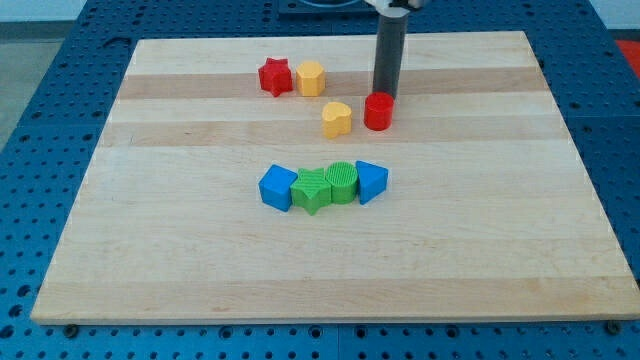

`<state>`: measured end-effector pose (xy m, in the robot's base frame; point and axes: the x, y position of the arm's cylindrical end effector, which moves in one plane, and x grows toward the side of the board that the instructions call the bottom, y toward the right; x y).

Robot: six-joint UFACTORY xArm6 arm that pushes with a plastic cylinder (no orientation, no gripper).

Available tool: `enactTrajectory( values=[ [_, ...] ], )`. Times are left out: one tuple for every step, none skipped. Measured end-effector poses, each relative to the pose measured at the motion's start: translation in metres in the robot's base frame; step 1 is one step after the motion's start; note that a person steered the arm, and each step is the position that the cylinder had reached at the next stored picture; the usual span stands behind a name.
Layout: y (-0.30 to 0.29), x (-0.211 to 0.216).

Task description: Point you arm at yellow hexagon

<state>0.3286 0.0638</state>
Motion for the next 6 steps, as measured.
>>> enactTrajectory(
  values=[
    [-0.001,0.001],
    [0.01,-0.017],
    [0.028,-0.069],
    [-0.004,-0.111],
    [-0.063,-0.113],
    [-0.105,-0.108]
  ],
)
